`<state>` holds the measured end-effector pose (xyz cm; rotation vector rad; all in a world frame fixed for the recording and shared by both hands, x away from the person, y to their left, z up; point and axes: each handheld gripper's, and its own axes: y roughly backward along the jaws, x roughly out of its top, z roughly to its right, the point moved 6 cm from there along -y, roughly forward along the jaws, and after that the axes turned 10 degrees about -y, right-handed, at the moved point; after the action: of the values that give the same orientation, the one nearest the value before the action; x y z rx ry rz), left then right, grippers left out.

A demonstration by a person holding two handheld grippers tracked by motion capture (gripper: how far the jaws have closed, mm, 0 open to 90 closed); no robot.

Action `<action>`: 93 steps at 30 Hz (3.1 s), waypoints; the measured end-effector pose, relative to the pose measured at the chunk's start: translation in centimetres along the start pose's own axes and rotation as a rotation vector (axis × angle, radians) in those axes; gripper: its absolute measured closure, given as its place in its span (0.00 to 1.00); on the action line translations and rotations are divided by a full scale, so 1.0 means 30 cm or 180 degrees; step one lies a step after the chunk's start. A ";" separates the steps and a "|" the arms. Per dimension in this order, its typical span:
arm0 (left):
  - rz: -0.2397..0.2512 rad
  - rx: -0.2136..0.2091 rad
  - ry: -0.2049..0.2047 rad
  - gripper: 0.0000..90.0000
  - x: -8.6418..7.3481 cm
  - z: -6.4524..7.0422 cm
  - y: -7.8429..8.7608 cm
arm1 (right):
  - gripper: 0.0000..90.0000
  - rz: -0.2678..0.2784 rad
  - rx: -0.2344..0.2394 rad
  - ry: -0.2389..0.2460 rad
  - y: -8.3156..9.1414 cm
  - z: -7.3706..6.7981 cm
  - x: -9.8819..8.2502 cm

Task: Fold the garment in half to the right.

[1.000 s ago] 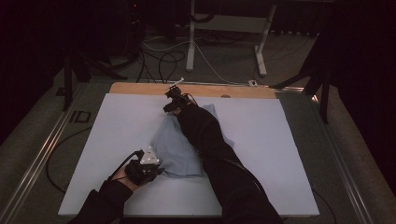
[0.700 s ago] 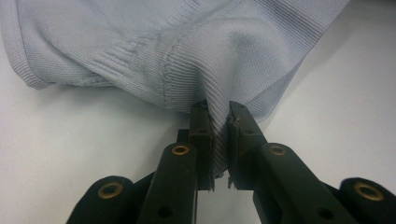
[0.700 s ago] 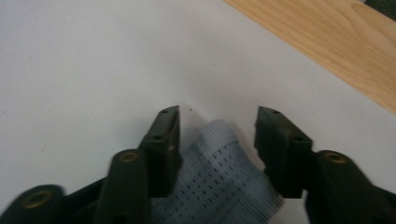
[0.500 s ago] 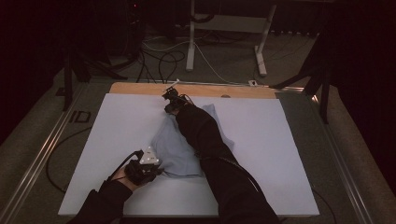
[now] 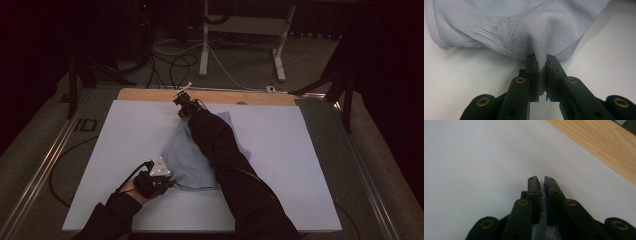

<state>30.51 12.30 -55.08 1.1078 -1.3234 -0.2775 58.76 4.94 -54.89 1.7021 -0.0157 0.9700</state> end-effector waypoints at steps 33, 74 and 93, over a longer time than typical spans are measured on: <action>0.0082 0.0012 -0.0331 0.93 0.078 0.021 0.043 | 0.94 0.0192 0.0333 0.0320 0.154 -0.006 0.023; -0.0008 -0.0208 -0.1135 0.93 0.319 0.070 0.044 | 0.94 0.0548 0.0304 0.0095 0.386 0.169 -0.016; -0.0025 -0.0376 -0.1441 0.93 0.432 0.134 -0.049 | 0.94 0.0658 0.0295 0.0012 0.435 0.259 -0.063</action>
<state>31.47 0.28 -48.65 0.9826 -1.6761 -0.6325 55.94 -7.13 -45.94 1.8092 -0.1489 1.1418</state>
